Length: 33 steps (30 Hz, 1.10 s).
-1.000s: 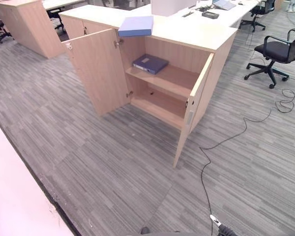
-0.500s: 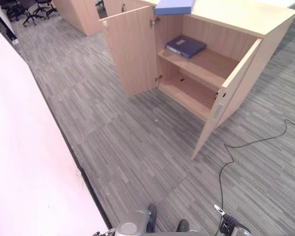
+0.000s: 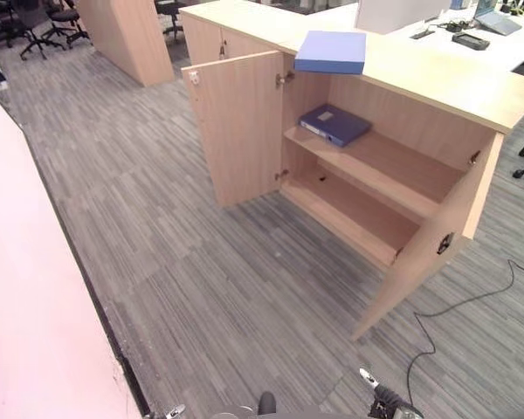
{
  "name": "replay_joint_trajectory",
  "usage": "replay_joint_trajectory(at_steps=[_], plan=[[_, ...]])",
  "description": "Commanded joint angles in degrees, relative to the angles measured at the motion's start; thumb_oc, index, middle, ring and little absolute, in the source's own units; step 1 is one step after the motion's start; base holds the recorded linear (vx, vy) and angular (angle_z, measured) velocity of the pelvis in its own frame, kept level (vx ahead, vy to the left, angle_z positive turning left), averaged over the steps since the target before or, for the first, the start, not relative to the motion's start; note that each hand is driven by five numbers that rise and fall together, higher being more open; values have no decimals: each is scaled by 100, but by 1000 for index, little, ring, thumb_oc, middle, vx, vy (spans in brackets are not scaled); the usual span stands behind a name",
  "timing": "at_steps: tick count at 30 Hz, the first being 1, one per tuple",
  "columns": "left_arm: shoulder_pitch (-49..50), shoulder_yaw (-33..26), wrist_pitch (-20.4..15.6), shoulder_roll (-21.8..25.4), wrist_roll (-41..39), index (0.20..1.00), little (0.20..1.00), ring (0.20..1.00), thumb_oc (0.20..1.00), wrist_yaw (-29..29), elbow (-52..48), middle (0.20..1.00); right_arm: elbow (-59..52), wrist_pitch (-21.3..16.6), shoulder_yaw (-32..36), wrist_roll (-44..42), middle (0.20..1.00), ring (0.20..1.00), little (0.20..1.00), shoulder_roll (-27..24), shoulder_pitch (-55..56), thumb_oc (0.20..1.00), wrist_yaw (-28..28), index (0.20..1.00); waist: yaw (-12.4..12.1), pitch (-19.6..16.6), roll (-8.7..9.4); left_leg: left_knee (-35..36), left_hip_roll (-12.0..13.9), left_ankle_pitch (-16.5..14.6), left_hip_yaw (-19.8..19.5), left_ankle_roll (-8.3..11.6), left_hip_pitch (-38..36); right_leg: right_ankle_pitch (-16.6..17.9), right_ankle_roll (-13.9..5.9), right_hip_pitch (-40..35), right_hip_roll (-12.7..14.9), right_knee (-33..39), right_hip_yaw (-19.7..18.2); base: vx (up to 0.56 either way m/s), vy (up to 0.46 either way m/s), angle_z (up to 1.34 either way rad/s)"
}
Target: Put the empty folder in the office cabinet
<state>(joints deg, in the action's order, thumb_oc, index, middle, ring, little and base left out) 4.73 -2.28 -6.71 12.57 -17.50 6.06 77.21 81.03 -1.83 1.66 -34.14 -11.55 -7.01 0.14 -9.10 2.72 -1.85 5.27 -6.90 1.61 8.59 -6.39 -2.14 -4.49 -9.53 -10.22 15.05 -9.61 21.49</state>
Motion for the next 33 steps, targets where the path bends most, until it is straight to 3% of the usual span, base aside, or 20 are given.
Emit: replay_joint_trajectory(at_steps=[1,2,4,6,7,9,10,11,13,19,20,21,22,25,26,29,30,31,32,33], plan=[[98,41,-41,32,113,1000,1000,1000,1000,65,24,1000,-50,17,-2,135,1000,1000,1000,-238,-52,1000,92,1000,-175,284,2,-88,-148,-312,-454,193,34,1221,-81,336,842,-844,76,216,371,15],[91,49,-25,67,149,1000,1000,1000,1000,39,38,1000,-60,13,-39,134,1000,1000,1000,-197,-45,1000,106,1000,-143,357,-70,-88,-72,-346,-506,149,-86,1136,51,592,857,-1132,126,259,238,30],[93,53,-31,109,146,1000,1000,1000,1000,25,17,1000,-82,17,-88,133,1000,1000,1000,-181,-50,1000,128,1000,-63,496,-125,-155,85,-376,-664,177,-233,715,208,967,432,-893,120,117,-37,44],[84,75,-22,107,153,1000,1000,1000,1000,14,13,1000,-91,19,-121,93,1000,1000,1000,-168,-86,1000,131,1000,21,638,-161,-244,133,-314,-774,160,-272,787,296,1288,95,-625,81,44,-63,81],[84,131,-29,99,160,1000,1000,1000,1000,3,-6,1000,-98,-1,-177,14,1000,1000,1000,-144,-98,1000,135,1000,159,790,-87,-291,82,-365,-983,165,-399,896,278,1683,-374,-288,-195,160,-68,88],[72,168,-51,79,181,1000,1000,1000,1000,-5,3,1000,-113,-90,-110,-330,1000,1000,1000,-153,-90,1000,91,1000,382,883,92,-239,-86,-465,-1306,156,-608,1283,187,2108,-982,426,-565,258,-77,117],[50,170,-57,85,218,1000,1000,1000,1000,-19,16,1000,-48,-93,-60,-336,1000,1000,1000,-160,-32,1000,85,1000,475,871,169,-182,-142,-538,-1492,165,-706,1450,163,2186,-1138,730,-593,339,-128,69],[85,145,-57,79,283,1000,1000,1000,1000,5,56,1000,59,-83,-62,-280,1000,1000,1000,-138,67,1000,77,1000,471,773,254,-144,-166,-628,-1494,169,-753,1477,246,1914,-1160,1109,-413,332,-155,-11],[141,90,-61,53,281,1000,1000,1000,1000,16,88,1000,93,-83,-42,-255,1000,1000,1000,-140,157,1000,86,1000,485,610,274,-64,-69,-682,-1535,204,-860,1412,312,1801,-1270,1220,-456,311,-146,61],[119,139,-66,47,162,1000,1000,1000,1000,61,98,1000,-38,-148,-41,-506,1000,1000,1000,-168,258,1000,67,1000,594,448,272,-349,539,-1075,-1503,581,-930,905,512,1658,-1479,1035,-395,289,-164,-1],[51,205,-89,64,152,1000,1000,1000,1000,83,43,1000,-53,-172,-32,-538,1000,1000,1000,-186,271,1000,61,1000,629,472,295,-862,683,-1157,-1361,768,-742,725,577,1588,-1459,937,-359,184,-183,-6],[-48,257,-130,81,69,1000,1000,1000,1000,115,-55,1000,-66,-204,-33,-585,1000,1000,1000,-220,257,1000,50,1000,617,650,300,-1952,749,-922,-1148,960,-264,607,677,1391,-1465,898,-352,97,-202,22],[-127,295,-147,82,-35,1000,1000,1000,1000,136,-182,1000,-74,-187,-61,-601,1000,1000,1000,-259,198,1000,28,1000,593,852,373,-3227,715,-487,-1078,917,501,532,820,1275,-1400,873,-337,23,-153,69],[-123,306,-165,52,-78,1000,1000,1000,1000,170,-239,1000,-74,-168,-59,-597,1000,1000,1000,-311,155,1000,-20,1000,496,957,380,-3851,790,-369,-890,773,1016,403,899,1104,-1388,860,-385,57,-44,7],[-86,275,-151,42,-99,1000,1000,1000,1000,173,-191,1000,-88,-144,-48,-598,1000,1000,1000,-336,157,1000,-15,1000,437,972,446,-3756,776,-502,-765,651,1391,332,895,954,-1302,887,-485,162,51,-45],[-21,243,-134,58,-101,1000,1000,1000,1000,166,-138,1000,-95,-128,-80,-526,1000,1000,1000,-356,189,1000,11,1000,340,959,496,-3086,679,-559,-840,631,1508,271,862,821,-1256,919,-660,169,86,-12],[19,212,-123,71,-116,1000,1000,1000,1000,150,-93,1000,-78,-119,-112,-433,1000,1000,1000,-382,208,1000,18,1000,250,927,440,-2256,579,-278,-1110,739,1541,196,848,688,-1294,959,-783,207,134,-39],[17,211,-123,71,-116,1000,1000,1000,1000,150,-93,1000,-78,-119,-111,-432,1000,1000,1000,-381,206,1000,18,1000,262,914,454,-2204,563,-233,-1116,737,1541,205,846,705,-1280,963,-772,308,192,-31],[43,184,-112,65,-127,1000,1000,1000,1000,132,-10,1000,-81,-130,-119,-387,1000,1000,1000,-381,225,1000,11,1000,165,866,348,-1495,516,243,-1517,880,1614,112,840,511,-1378,1012,-937,171,98,-27],[44,185,-113,65,-127,1000,1000,1000,1000,131,-9,1000,-82,-130,-119,-387,1000,1000,1000,-381,227,1000,11,1000,164,870,354,-1460,512,261,-1515,881,1589,110,840,503,-1372,1014,-938,254,143,-32]])
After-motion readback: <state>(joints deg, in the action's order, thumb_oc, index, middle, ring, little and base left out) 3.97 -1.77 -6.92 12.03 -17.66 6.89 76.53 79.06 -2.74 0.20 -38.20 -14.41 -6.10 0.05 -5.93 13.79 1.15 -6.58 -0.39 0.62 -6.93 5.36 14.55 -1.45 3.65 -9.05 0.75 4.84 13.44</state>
